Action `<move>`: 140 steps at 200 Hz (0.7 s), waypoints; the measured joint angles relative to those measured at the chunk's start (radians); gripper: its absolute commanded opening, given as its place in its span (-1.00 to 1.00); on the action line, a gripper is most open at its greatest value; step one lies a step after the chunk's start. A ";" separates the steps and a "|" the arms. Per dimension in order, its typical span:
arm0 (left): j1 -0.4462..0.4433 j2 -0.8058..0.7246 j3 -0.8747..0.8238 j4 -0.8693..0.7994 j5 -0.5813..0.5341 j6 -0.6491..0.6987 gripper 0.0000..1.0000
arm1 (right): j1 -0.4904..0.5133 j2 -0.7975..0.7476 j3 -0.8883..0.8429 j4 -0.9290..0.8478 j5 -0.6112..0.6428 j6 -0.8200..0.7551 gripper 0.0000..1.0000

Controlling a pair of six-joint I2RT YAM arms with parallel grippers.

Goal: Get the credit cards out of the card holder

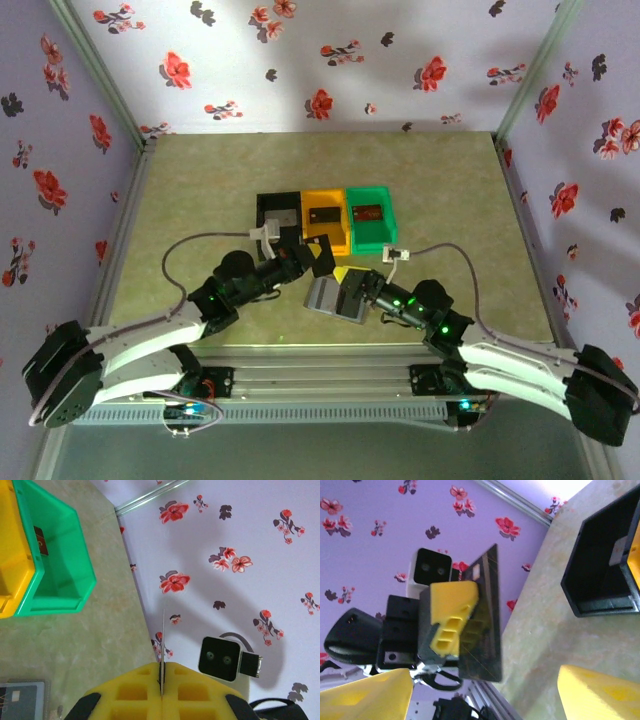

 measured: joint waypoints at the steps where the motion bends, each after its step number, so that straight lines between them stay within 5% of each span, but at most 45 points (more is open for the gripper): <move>1: -0.001 0.001 0.000 0.001 -0.001 0.000 -1.00 | 0.001 0.002 0.000 0.002 0.002 0.000 0.46; 140: -0.060 0.085 -0.054 0.267 -0.112 -0.074 -1.00 | 0.043 0.238 0.045 0.294 0.093 0.016 -0.28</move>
